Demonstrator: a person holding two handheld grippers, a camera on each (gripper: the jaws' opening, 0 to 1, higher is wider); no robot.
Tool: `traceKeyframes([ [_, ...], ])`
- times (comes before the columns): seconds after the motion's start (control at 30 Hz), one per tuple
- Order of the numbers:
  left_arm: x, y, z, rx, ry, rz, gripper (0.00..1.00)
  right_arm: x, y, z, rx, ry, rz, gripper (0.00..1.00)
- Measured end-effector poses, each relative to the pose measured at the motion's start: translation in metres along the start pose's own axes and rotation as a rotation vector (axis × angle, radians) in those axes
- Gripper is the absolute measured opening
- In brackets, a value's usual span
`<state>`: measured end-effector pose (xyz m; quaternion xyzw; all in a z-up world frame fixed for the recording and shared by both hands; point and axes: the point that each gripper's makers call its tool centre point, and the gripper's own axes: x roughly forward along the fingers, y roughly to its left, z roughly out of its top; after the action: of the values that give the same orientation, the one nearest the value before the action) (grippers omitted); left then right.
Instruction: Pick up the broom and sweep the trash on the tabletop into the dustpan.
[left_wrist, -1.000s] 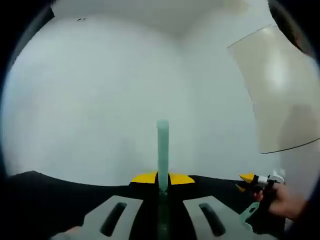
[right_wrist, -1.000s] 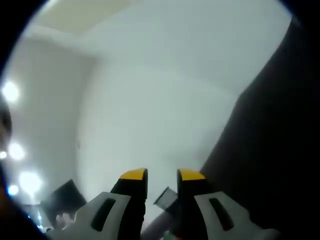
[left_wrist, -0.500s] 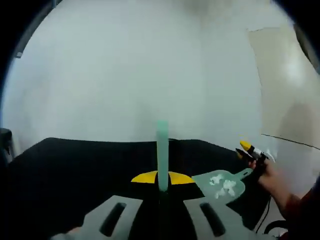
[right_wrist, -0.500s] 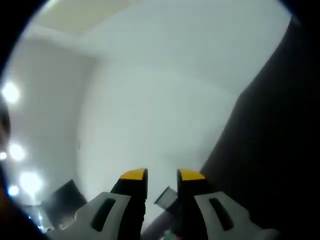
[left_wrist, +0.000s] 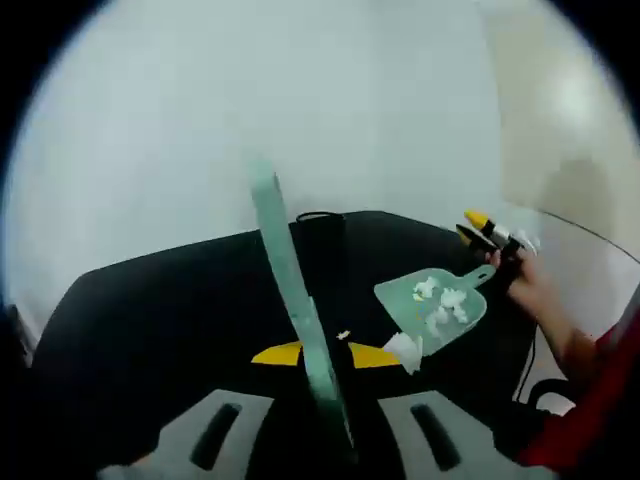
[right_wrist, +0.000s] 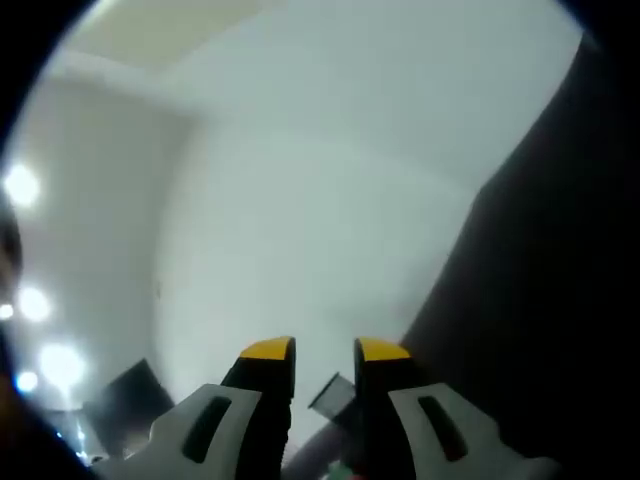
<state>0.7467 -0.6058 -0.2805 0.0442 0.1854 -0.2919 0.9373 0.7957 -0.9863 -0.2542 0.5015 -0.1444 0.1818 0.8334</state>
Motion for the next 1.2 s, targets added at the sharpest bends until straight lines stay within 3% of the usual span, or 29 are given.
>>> traceKeyframes([
  [0.03,0.001,-0.001,0.005,-0.067,-0.05,-0.016,0.05,0.001,0.0,0.0,0.0,-0.001,0.001,0.25],
  [0.1,0.001,-0.008,0.013,-0.112,-0.122,-0.074,0.02,0.0,0.001,-0.001,0.0,0.001,0.001,0.25],
  [0.2,0.004,-0.009,0.009,-0.082,-0.106,-0.051,0.02,0.001,0.0,-0.001,-0.001,0.002,0.001,0.25],
  [0.3,0.003,-0.01,0.015,-0.097,-0.132,-0.048,0.02,0.0,0.001,-0.001,-0.001,0.002,0.001,0.25],
  [0.37,0.0,-0.005,0.018,-0.1,-0.144,0.013,0.02,0.0,0.001,-0.001,-0.001,0.002,0.001,0.25],
  [0.43,-0.003,0.0,0.018,-0.073,-0.162,0.136,0.02,0.0,0.0,-0.001,-0.002,0.002,0.001,0.25],
  [0.47,-0.003,-0.004,0.019,-0.094,-0.19,0.158,0.02,0.0,0.001,-0.001,-0.002,0.002,0.002,0.25],
  [0.57,0.007,-0.023,0.02,-0.152,-0.257,0.153,0.02,0.0,0.001,0.0,-0.001,-0.002,0.002,0.25],
  [0.7,0.025,-0.039,0.035,-0.057,-0.305,0.199,0.02,0.0,0.001,-0.002,-0.002,0.003,0.001,0.25],
  [0.8,0.044,-0.055,0.048,-0.115,-0.341,0.143,0.02,0.0,0.001,-0.002,-0.001,0.007,0.003,0.25],
  [0.9,0.063,-0.073,0.061,-0.075,-0.353,0.119,0.02,0.0,0.001,0.0,0.002,0.0,0.003,0.25],
  [1.03,0.082,-0.104,0.078,-0.114,-0.379,0.002,0.02,0.001,0.0,0.001,0.005,-0.005,0.005,0.25],
  [1.1,0.08,-0.114,0.091,-0.119,-0.424,-0.039,0.02,0.001,0.0,0.001,0.005,-0.004,0.005,0.25],
  [1.2,0.062,-0.11,0.112,-0.083,-0.511,-0.04,0.02,0.002,0.0,0.001,0.006,-0.003,0.007,0.25],
])
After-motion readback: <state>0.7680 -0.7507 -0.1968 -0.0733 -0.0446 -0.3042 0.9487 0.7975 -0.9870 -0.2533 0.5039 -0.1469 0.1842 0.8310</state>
